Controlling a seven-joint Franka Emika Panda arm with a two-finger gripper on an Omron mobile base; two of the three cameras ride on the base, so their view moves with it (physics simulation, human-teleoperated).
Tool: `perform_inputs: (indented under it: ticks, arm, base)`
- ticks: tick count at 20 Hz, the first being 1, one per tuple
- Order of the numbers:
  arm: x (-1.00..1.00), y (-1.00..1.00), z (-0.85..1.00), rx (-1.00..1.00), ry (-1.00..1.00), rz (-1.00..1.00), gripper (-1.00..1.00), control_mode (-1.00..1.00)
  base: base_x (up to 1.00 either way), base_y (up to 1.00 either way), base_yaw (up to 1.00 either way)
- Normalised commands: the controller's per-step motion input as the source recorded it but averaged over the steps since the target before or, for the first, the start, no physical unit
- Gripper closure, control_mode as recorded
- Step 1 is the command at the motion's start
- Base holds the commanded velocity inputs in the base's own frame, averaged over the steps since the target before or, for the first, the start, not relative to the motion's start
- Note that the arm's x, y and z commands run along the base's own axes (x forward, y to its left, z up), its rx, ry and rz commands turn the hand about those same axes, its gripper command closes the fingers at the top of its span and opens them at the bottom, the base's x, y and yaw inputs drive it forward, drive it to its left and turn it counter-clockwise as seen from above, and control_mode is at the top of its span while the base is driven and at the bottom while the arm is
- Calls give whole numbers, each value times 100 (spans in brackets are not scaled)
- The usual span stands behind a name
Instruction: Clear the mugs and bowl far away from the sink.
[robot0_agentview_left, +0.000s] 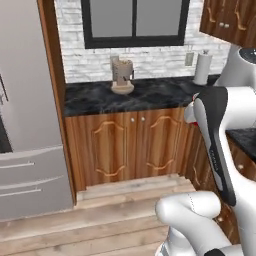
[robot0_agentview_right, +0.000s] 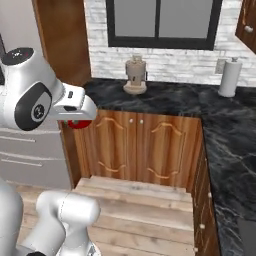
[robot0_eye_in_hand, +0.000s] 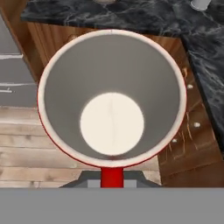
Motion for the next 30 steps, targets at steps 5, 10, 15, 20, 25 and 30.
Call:
perform_inputs:
  ticks: [5, 10, 15, 20, 25, 30]
  arm:
    - [0, 0, 0, 0, 0, 0, 100, 100]
    - [0, 0, 0, 0, 0, 0, 100, 100]
    - [0, 0, 0, 0, 0, 0, 100, 100]
    - [0, 0, 0, 0, 0, 0, 100, 100]
    - [0, 0, 0, 0, 0, 0, 100, 100]
    - [0, 0, 0, 0, 0, 0, 100, 100]
  base:
    - [100, 0, -17]
    - [100, -3, -16]
    - [98, -15, -18]
    - [95, -24, -17]
    - [75, -19, -20]
    - [56, -12, -33]
